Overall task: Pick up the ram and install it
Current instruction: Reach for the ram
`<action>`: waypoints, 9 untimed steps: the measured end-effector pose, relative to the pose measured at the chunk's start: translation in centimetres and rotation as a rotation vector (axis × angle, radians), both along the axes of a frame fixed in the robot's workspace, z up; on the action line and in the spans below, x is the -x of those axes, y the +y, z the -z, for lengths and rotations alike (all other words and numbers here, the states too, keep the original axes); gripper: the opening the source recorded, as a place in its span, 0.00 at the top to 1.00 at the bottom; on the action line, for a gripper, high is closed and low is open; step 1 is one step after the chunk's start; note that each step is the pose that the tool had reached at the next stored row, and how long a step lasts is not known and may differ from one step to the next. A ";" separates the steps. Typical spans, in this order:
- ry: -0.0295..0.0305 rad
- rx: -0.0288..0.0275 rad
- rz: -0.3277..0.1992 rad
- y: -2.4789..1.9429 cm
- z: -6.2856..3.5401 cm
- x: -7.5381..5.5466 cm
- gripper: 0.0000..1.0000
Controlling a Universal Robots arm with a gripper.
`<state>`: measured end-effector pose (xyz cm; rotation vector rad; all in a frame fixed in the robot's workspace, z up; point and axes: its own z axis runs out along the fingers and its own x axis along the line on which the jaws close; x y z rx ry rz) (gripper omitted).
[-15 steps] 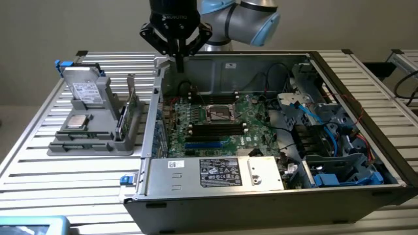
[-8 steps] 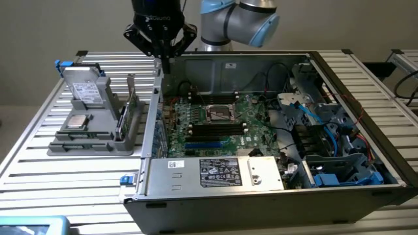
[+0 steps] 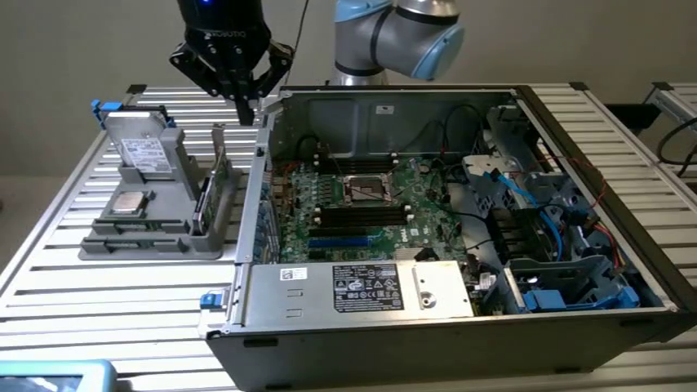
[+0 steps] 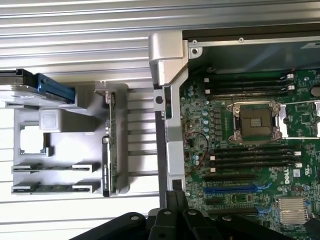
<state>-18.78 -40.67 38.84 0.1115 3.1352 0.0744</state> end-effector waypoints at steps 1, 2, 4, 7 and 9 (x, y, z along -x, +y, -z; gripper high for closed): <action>0.0016 0.0000 0.000 0.00 0.04 0.5 0.89; 0.0034 0.0000 0.000 0.00 0.10 0.9 0.89; 0.0067 0.0000 0.000 0.00 0.20 1.8 0.89; 0.0115 -0.0001 0.000 0.00 0.37 3.2 0.89; 0.0145 0.0000 0.000 0.00 0.49 4.1 0.89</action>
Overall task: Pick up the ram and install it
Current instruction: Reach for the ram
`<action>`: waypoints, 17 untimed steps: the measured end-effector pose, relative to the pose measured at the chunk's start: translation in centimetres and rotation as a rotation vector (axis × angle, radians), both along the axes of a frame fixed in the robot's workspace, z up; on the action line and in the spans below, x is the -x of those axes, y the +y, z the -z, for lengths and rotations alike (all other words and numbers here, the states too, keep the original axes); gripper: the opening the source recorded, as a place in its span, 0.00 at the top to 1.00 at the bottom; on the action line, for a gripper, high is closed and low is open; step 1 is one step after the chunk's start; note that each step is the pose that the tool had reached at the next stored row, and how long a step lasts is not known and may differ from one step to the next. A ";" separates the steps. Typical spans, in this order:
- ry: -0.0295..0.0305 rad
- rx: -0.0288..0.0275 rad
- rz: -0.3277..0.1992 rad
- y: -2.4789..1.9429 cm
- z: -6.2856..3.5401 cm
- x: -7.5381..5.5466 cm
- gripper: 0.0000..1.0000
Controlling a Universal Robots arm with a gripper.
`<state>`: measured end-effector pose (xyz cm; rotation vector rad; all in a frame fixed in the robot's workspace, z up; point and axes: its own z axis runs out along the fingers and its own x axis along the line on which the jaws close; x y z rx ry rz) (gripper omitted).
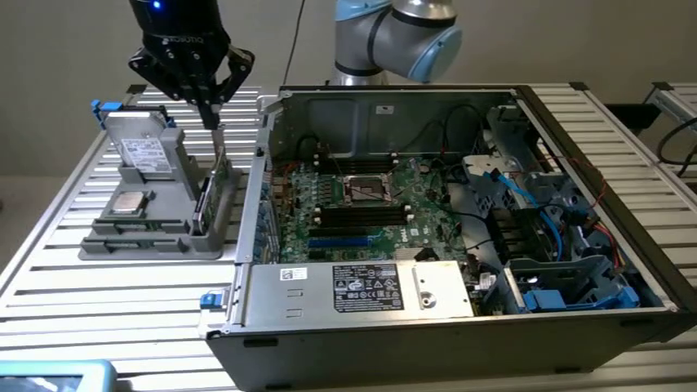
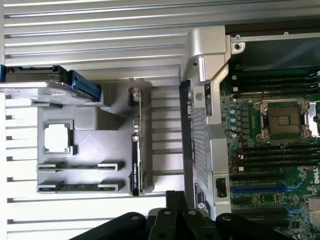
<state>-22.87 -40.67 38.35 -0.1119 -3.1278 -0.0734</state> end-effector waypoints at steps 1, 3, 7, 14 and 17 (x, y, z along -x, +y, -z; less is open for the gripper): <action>0.0017 0.0000 0.000 0.00 0.07 0.4 0.89; 0.0056 -0.0001 0.000 0.00 0.22 1.4 0.89; 0.0144 -0.0001 0.000 0.00 0.76 3.2 0.89; 0.0210 0.0001 0.000 -0.13 2.03 6.4 0.89; 0.0219 -0.0001 0.000 -0.33 2.56 7.3 0.89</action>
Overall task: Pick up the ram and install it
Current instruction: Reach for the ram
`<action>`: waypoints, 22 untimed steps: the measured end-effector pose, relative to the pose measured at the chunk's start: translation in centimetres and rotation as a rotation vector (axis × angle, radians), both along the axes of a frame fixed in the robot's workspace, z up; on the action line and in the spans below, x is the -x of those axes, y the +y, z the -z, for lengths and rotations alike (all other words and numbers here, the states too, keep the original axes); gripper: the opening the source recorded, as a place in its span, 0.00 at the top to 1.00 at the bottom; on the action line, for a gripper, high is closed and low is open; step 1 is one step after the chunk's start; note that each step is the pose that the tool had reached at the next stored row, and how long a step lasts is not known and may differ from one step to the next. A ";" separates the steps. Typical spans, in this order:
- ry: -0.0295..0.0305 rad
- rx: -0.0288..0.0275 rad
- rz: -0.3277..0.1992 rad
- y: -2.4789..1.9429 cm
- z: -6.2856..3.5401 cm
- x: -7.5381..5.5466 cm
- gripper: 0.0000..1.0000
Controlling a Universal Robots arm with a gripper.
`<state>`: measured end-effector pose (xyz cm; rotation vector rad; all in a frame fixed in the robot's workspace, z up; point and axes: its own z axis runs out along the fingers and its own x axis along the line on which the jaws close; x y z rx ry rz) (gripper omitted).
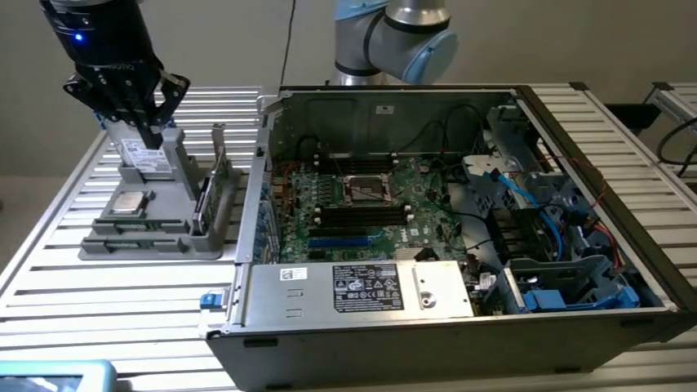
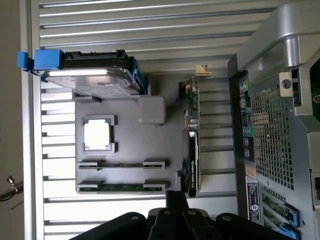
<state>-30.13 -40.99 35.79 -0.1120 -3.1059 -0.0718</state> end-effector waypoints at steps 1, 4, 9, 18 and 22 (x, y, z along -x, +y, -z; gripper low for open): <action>0.0006 0.0001 0.000 -0.10 0.11 0.1 0.89; 0.0017 0.0003 0.000 -0.38 0.35 0.4 0.89; 0.0018 0.0056 -0.001 -0.68 0.53 1.1 0.89; 0.0018 0.0186 -0.003 -1.00 0.89 2.4 0.89; 0.0016 0.0230 -0.006 -1.06 1.14 2.8 0.89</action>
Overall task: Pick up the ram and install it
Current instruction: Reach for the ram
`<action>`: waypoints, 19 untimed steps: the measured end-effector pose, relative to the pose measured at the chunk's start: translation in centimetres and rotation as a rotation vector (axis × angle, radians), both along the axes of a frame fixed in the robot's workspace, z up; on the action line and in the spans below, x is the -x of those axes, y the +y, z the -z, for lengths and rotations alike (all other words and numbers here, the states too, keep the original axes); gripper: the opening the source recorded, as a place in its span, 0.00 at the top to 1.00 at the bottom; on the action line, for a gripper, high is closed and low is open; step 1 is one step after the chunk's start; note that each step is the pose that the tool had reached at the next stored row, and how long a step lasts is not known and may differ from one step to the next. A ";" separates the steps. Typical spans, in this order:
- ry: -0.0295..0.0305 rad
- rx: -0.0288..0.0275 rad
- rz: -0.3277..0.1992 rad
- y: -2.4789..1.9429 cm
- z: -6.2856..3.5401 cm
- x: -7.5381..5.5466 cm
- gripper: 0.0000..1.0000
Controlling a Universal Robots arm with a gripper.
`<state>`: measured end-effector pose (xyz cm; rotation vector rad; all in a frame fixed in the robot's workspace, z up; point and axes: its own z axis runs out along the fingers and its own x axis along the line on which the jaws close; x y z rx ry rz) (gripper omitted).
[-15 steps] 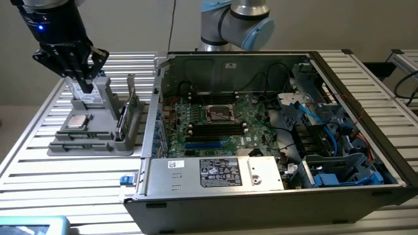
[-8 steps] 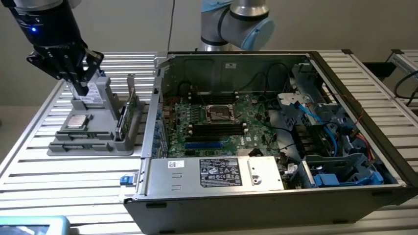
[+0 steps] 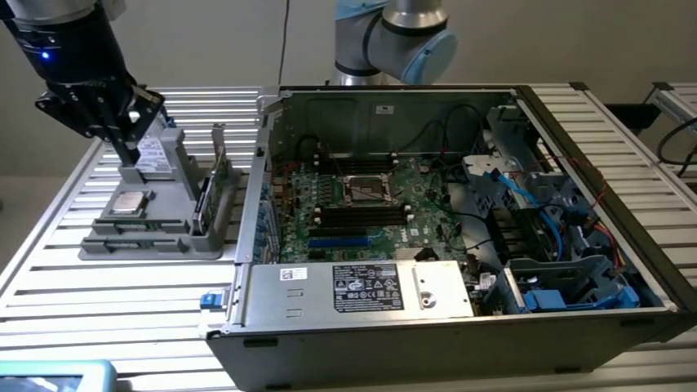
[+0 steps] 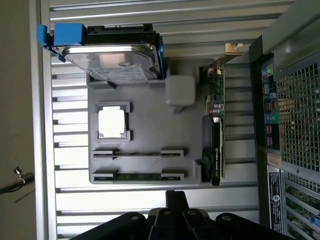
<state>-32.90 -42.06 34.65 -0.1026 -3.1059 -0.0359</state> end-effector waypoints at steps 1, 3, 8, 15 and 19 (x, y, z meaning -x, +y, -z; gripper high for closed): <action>0.0002 0.0011 -0.002 -0.01 0.09 0.0 0.89; 0.0002 0.0027 -0.006 -0.02 0.32 0.1 0.89; 0.0001 0.0046 -0.024 -0.02 1.08 0.4 0.89; 0.0003 0.0224 -0.054 0.00 1.68 1.0 0.89; 0.0004 0.0333 -0.067 0.19 2.04 1.4 0.89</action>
